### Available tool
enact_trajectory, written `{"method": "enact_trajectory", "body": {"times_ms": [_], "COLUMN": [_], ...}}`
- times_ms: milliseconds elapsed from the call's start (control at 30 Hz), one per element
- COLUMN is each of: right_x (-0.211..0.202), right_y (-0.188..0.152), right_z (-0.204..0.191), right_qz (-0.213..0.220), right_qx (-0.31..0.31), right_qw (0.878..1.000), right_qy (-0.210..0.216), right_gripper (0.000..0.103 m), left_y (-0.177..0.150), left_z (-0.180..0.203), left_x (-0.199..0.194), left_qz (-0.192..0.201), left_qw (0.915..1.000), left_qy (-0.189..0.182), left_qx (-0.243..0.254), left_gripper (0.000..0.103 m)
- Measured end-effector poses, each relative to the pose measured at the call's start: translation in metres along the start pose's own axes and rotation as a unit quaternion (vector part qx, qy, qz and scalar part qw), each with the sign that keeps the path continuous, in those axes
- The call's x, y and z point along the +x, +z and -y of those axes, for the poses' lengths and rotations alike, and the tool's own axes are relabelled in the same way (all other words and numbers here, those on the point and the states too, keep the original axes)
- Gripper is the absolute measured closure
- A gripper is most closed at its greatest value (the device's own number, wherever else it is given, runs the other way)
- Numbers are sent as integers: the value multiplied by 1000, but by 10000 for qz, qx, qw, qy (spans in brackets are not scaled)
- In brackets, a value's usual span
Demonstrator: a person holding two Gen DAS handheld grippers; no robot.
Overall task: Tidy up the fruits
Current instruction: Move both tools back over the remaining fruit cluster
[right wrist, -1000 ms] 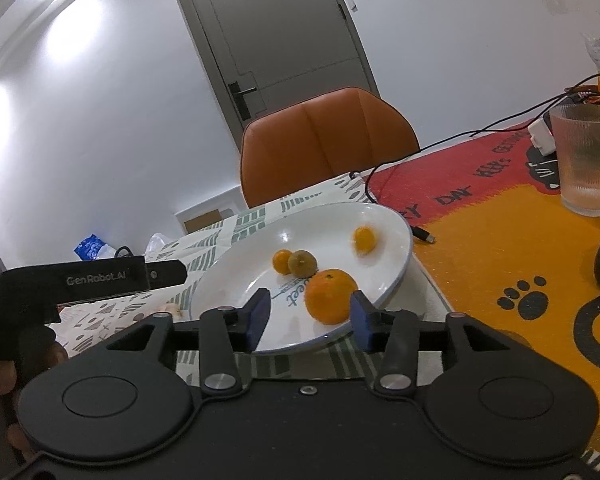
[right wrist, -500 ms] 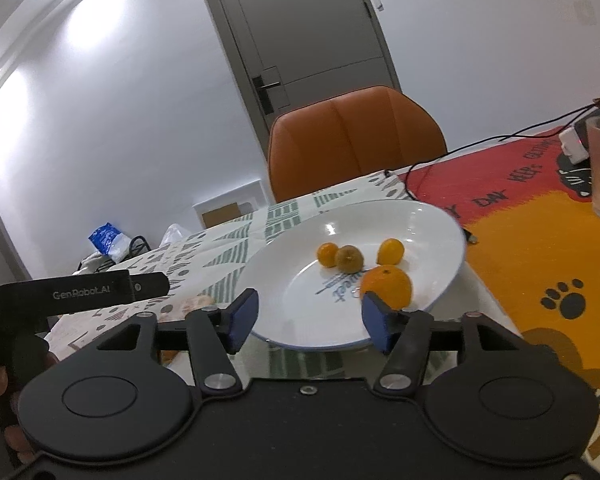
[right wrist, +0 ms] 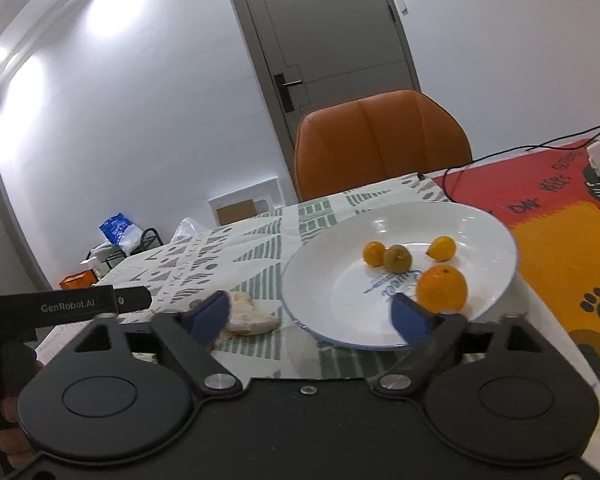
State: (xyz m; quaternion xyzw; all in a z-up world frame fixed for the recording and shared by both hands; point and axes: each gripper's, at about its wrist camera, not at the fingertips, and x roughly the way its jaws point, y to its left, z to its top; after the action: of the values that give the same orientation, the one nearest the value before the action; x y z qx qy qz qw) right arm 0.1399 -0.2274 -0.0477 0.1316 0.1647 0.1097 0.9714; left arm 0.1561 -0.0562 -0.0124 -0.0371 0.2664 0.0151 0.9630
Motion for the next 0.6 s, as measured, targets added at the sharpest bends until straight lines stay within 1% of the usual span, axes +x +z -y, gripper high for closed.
{"method": "enact_trajectory", "body": {"times_ms": [33, 133, 433, 600], "right_x": [0, 1, 8, 10], "right_y": [-1, -1, -4, -6], "right_z": [-2, -11, -28, -36], "right_qz": [10, 41, -14, -32], "right_qx": [-15, -147, -205, -279], "right_qw": [10000, 9999, 9997, 9994], "right_qy": [18, 43, 158, 212], "right_gripper": [4, 0, 0, 0], "left_y": [-1, -3, -11, -17], "left_z": [-3, -13, -36, -44], "left_x": [0, -1, -3, -4], "left_qz": [-4, -35, -118, -189], "left_qw": [10000, 9999, 9993, 9992], "left_qy": [31, 132, 290, 237], "left_qx": [-18, -74, -207, -279], "left_gripper": [23, 23, 23, 23]}}
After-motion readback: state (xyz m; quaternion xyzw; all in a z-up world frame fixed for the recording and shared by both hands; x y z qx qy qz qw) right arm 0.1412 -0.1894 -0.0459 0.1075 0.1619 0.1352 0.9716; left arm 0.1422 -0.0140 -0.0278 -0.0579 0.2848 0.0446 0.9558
